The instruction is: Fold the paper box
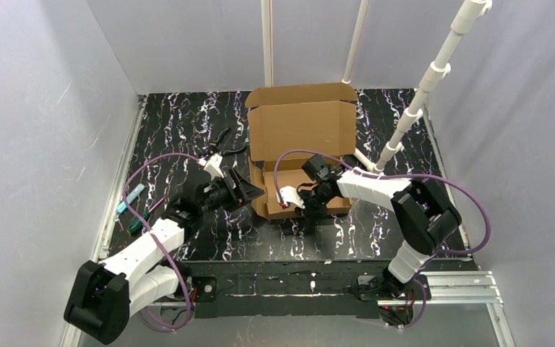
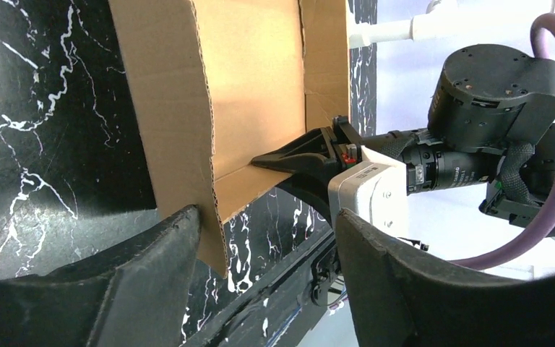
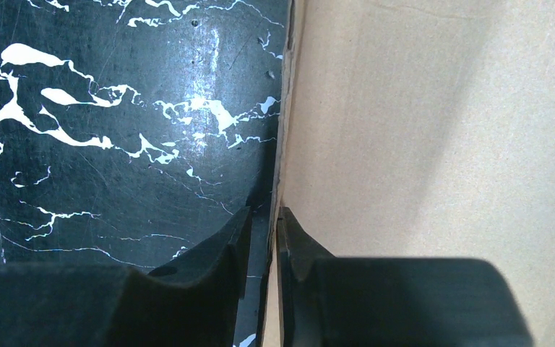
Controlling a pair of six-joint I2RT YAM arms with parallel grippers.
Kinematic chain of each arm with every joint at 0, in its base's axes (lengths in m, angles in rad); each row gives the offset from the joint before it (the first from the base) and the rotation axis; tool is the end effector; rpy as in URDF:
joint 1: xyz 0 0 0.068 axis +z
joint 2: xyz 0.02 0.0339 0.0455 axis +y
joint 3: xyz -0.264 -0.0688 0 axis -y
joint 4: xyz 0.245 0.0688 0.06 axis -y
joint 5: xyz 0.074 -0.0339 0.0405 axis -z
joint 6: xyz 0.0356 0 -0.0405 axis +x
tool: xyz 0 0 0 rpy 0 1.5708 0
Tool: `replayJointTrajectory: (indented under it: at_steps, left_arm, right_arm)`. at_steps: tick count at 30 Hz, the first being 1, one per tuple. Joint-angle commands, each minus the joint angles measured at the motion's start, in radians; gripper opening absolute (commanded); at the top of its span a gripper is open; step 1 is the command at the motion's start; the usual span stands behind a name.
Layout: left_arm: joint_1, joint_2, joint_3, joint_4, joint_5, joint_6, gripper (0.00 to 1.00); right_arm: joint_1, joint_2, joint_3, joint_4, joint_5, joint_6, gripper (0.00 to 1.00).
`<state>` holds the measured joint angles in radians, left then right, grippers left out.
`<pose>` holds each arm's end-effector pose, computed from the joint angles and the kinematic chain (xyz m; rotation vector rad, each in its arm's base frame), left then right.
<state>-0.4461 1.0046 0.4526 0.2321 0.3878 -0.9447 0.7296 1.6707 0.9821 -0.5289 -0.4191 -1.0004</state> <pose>0.1927 -0.1071 0.2253 -0.2262 2.0780 -1.2696 0.2218 0.2178 0.1669 -2.1172 1.6700 0.5029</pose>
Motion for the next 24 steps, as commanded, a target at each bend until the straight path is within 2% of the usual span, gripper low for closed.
replayJointTrajectory:
  at_steps: [1,5,12,14,21,24]
  left_arm:
    - [0.012,-0.026,-0.035,0.063,0.001,-0.054,0.68]
    - [0.023,-0.012,-0.051,0.129,0.021,-0.094,0.67]
    - [0.059,0.064,-0.086,0.311,0.069,-0.179,0.56]
    - [0.062,0.074,-0.084,0.327,0.072,-0.187,0.47]
    - [0.079,0.071,-0.09,0.331,0.079,-0.193,0.44]
    - [0.085,0.075,-0.096,0.333,0.073,-0.203,0.37]
  right_arm:
    - [0.007,-0.022,-0.001,-0.049,-0.015,-0.004,0.27]
    - [0.006,-0.018,0.0,-0.05,-0.018,-0.003,0.27]
    - [0.006,-0.016,0.0,-0.049,-0.015,-0.001,0.27]
    - [0.007,-0.013,0.0,-0.049,-0.014,-0.001,0.27]
    - [0.006,-0.009,-0.001,-0.051,-0.014,-0.001,0.27]
    - [0.007,-0.006,0.0,-0.051,-0.015,0.0,0.27]
